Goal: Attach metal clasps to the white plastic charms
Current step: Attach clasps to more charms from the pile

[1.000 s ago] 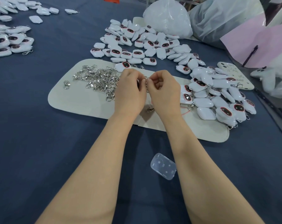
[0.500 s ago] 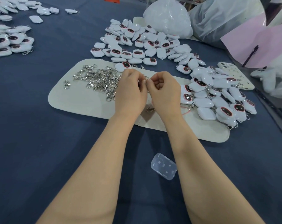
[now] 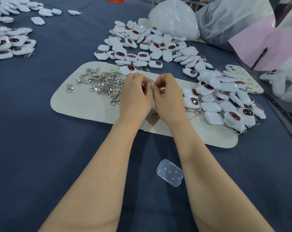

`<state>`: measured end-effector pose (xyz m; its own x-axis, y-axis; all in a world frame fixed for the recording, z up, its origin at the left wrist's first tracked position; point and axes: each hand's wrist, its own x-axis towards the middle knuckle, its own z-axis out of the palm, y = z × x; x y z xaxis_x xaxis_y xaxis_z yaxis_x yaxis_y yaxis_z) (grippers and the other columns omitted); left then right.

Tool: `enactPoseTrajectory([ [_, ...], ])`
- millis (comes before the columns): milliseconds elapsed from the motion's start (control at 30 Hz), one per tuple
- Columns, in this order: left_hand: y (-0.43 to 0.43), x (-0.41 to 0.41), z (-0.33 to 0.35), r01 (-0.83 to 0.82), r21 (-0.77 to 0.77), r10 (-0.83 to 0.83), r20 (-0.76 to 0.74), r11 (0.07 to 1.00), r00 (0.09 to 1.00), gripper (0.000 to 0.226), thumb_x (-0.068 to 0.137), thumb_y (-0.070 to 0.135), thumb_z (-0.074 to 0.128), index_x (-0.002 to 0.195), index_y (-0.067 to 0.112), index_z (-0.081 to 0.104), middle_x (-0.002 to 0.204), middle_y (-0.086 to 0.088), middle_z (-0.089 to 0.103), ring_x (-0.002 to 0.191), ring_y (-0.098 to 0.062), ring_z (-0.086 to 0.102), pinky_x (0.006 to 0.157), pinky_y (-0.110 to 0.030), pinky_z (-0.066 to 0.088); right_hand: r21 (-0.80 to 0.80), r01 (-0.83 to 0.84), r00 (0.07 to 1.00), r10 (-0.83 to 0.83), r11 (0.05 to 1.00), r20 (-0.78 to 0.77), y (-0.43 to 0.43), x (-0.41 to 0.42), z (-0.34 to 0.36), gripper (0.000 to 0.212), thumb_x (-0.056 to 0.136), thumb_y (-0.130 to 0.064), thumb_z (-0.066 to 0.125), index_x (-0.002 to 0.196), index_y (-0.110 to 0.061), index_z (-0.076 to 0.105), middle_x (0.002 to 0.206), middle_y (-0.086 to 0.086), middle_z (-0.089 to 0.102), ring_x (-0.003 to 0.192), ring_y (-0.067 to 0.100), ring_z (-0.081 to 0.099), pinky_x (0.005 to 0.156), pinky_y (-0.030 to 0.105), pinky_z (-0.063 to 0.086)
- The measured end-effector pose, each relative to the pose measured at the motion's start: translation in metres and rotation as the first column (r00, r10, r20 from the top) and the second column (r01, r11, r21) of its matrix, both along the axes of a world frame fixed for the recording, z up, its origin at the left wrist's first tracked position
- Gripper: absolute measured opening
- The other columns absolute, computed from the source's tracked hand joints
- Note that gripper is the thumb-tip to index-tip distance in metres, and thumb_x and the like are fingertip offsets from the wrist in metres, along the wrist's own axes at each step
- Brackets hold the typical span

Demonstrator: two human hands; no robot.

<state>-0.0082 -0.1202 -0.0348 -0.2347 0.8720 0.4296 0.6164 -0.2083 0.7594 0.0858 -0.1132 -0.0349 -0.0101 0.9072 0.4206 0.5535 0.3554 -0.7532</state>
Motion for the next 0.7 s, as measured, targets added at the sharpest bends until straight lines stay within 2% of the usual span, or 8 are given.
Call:
enactPoseTrajectory([
  [200,-0.002,0.0003,-0.0002,0.015,-0.015,-0.015,-0.011,1.0,1.0,0.01,0.09,0.013,0.055,0.091,0.009,0.064,0.096,0.005,0.047,0.075,-0.009,0.045,0.066,-0.015,0.03,0.013,0.019,0.998,-0.02,1.0,0.06,-0.001,0.0032,0.0008,0.005,0.091,-0.005,0.052,0.096,-0.005,0.052,0.092,0.003,0.054,0.086,0.018,0.051,0.079,0.03,0.042],
  [400,-0.0003,-0.0019,-0.0004,0.015,-0.054,-0.013,0.033,0.998,0.999,0.01,0.09,0.013,0.054,0.086,0.011,0.063,0.095,0.002,0.052,0.074,-0.01,0.045,0.065,-0.013,0.028,0.043,0.002,0.995,-0.006,0.999,0.102,-0.0033,0.0017,0.0016,0.004,0.092,-0.004,0.05,0.095,-0.004,0.052,0.095,0.009,0.058,0.087,0.022,0.053,0.077,0.031,0.04],
  [533,0.0005,-0.0017,0.0007,0.021,-0.074,-0.016,0.075,0.997,0.997,0.01,0.09,0.014,0.055,0.084,0.013,0.064,0.094,-0.003,0.059,0.074,-0.013,0.049,0.067,-0.016,0.032,0.021,-0.005,0.997,0.004,1.0,0.081,-0.0028,0.0014,0.002,0.004,0.093,-0.005,0.05,0.096,-0.004,0.052,0.094,0.008,0.061,0.087,0.025,0.058,0.078,0.036,0.045],
  [700,0.0013,-0.0024,0.0023,0.066,-0.115,-0.052,0.122,0.991,0.991,0.012,0.091,0.015,0.054,0.087,0.011,0.065,0.093,-0.009,0.065,0.082,-0.021,0.06,0.08,-0.03,0.046,0.028,-0.018,0.999,0.017,0.999,0.052,-0.0035,0.0031,0.0034,0.004,0.092,-0.005,0.051,0.096,-0.006,0.052,0.094,0.006,0.062,0.087,0.021,0.057,0.078,0.033,0.045],
])
